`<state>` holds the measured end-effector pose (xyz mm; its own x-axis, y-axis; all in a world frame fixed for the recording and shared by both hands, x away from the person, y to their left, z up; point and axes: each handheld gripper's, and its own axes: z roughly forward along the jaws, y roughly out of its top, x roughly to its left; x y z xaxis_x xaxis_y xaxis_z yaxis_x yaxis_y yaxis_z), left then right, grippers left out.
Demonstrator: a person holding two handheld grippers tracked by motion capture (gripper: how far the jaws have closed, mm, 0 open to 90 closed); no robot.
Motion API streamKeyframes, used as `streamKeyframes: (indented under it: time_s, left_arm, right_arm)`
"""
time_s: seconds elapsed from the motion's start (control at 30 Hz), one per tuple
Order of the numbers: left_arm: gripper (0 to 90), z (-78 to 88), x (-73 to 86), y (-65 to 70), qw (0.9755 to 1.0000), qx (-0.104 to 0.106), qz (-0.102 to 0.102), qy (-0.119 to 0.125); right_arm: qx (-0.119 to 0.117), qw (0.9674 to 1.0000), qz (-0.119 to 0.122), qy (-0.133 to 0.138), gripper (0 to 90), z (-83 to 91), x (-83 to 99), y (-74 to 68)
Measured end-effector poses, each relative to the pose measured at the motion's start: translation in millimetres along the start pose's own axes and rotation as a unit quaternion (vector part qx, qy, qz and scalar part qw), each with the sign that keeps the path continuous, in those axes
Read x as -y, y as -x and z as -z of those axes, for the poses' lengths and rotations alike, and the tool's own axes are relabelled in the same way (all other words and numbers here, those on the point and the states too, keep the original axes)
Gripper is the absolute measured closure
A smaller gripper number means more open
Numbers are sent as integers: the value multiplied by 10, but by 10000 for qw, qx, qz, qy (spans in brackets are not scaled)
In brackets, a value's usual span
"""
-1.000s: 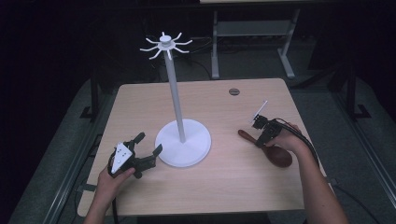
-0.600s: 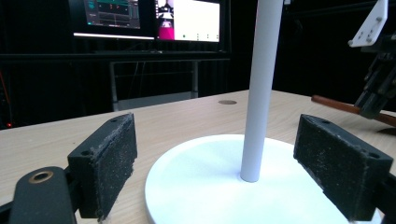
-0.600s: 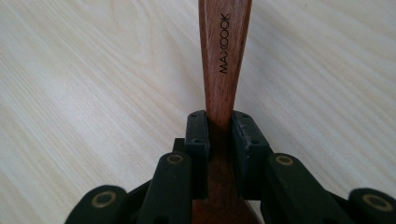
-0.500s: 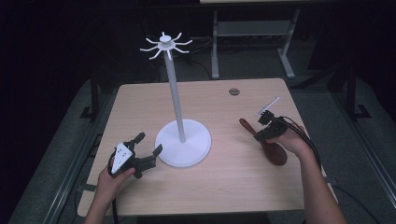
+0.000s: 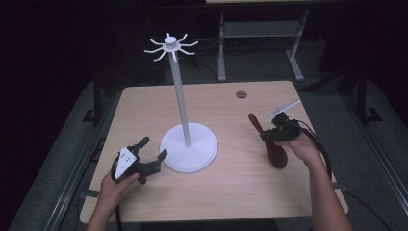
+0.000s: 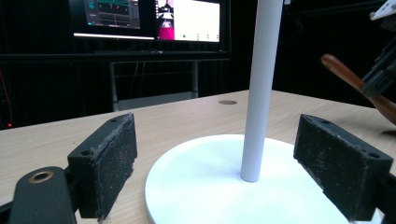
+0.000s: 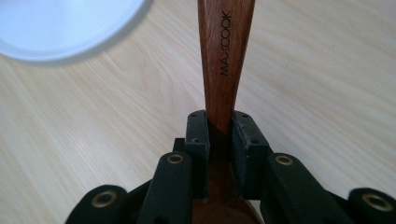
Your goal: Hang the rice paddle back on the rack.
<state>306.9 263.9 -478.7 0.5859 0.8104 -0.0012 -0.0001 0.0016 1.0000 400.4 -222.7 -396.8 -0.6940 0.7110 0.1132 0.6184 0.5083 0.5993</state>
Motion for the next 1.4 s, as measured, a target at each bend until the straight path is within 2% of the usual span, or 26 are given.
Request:
streamKeyframes:
  time_s: [0.07,0.13,0.33,0.43,0.6,0.67,0.7,0.73,0.77,0.8,0.83,0.93,0.97,1.0,1.1,1.27,1.4]
  left_arm:
    - [128,0,0,0,10000,2,-4,0]
    - [128,0,-1,-3,10000,-1,-25,-2]
    - [129,1,0,1,10000,-4,-3,0]
    - [128,1,0,3,10000,-3,4,-1]
    - [129,1,0,1,10000,4,-15,-7]
    - [129,0,0,0,10000,4,-16,-7]
    - [128,0,0,0,10000,3,-13,-6]
    - [128,0,0,0,10000,3,-13,-6]
    - [128,1,0,0,10000,4,-15,-6]
    - [128,1,0,0,10000,4,-15,-6]
    - [129,1,0,0,10000,4,-17,-6]
    - [129,0,0,0,10000,-2,2,-2]
    - [129,1,0,-1,10000,-6,-8,-12]
    - [128,1,0,-1,10000,-6,-8,-12]
    - [129,1,0,-2,10000,-9,-9,-9]
    - [128,1,0,0,10000,-9,11,-3]
    - [129,1,0,0,10000,-9,9,-4]
  right_arm:
    - [-28,10000,-11,86,780,19,1,-6]
    - [-74,9995,-5,300,780,60,-1,-27]
    - [-46,9988,30,479,780,97,-4,-52]
    - [-162,9967,-33,799,780,127,32,-57]
    - [-207,9948,-32,994,781,144,66,-55]
    - [-226,9937,-68,1098,780,150,81,-62]
    - [-249,9915,-34,1280,781,157,93,-63]
    - [-249,9915,-34,1280,781,157,93,-63]
    - [-334,9888,-18,1454,781,170,97,-67]
    - [-334,9888,-18,1454,781,170,97,-67]
    - [-411,9863,-6,1596,781,189,91,-85]
    - [-444,9848,31,1681,781,208,76,-115]
    - [-497,9828,68,1776,781,224,63,-140]
    - [-497,9828,68,1776,781,224,63,-140]
    - [-593,9798,80,1907,780,252,42,-178]
    - [-630,9785,112,1960,780,274,14,-222]
    - [-648,9757,214,2080,780,329,-38,-295]
